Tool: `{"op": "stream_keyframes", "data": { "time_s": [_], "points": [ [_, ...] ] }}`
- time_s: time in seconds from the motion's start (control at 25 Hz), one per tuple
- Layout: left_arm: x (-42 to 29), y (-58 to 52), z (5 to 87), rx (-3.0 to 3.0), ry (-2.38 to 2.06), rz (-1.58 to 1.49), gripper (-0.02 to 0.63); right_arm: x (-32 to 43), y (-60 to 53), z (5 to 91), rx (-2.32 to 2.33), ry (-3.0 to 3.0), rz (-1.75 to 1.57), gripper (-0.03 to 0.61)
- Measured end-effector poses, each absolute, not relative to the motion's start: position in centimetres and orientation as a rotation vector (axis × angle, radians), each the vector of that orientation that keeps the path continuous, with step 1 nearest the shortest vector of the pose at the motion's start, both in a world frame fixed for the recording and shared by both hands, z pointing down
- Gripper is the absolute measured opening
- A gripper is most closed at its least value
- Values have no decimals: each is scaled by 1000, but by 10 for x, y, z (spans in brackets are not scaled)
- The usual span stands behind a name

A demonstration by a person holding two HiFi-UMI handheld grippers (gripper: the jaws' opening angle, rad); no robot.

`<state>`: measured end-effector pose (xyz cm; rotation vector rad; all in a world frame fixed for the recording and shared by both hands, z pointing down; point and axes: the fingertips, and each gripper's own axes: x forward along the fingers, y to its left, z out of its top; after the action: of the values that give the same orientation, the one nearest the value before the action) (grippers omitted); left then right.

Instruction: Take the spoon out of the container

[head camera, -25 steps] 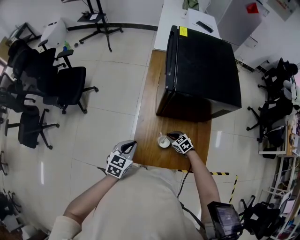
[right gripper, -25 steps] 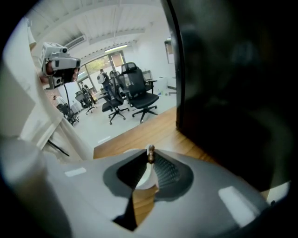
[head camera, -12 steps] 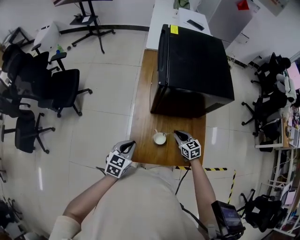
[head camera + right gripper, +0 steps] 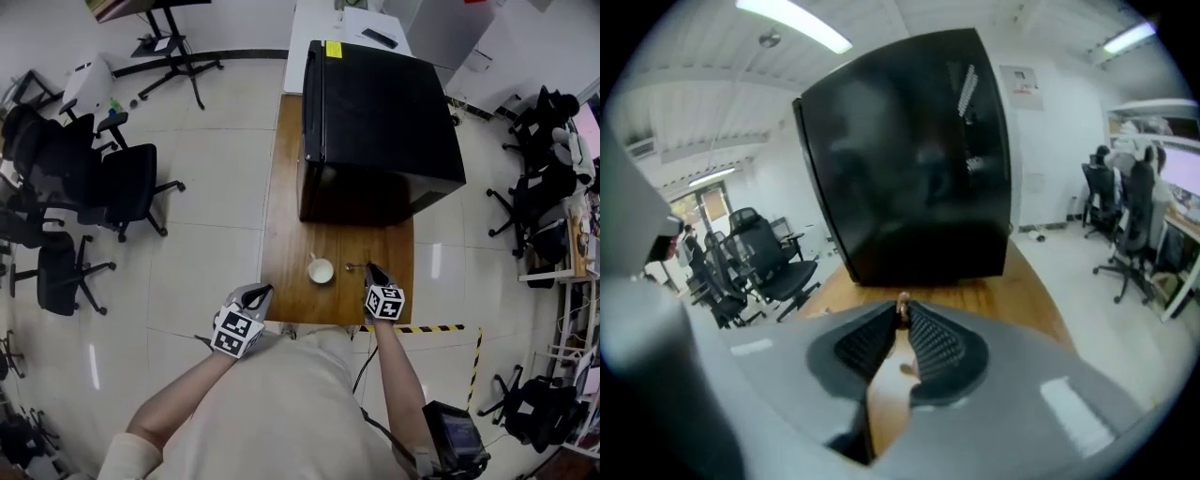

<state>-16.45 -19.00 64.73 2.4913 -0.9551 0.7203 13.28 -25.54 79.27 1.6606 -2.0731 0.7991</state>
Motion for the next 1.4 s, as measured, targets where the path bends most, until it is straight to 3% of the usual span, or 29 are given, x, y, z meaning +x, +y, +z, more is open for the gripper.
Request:
{"op": "stream_keyframes", "data": {
  "time_s": [0.24, 0.8, 0.88, 0.96, 1.04, 1.4],
  "points": [
    [-170, -192, 646, 2490, -973, 750, -11, 150, -249, 841, 1905, -1936, 1134, 43],
    [-180, -199, 644, 2474, -1004, 754, -11, 166, -197, 902, 1927, -1628, 1226, 63],
    [-178, -198, 646, 2471, -998, 760, -11, 165, -188, 910, 1878, -1599, 1225, 88],
    [-174, -196, 648, 2472, -985, 764, -11, 166, -181, 914, 1850, -1588, 1228, 163],
    [-169, -194, 649, 2475, -969, 763, -11, 170, -177, 910, 1867, -1593, 1232, 184],
    [-160, -177, 659, 2437, -944, 647, -11, 154, -150, 811, 1914, -1820, 1061, 171]
  ]
}}
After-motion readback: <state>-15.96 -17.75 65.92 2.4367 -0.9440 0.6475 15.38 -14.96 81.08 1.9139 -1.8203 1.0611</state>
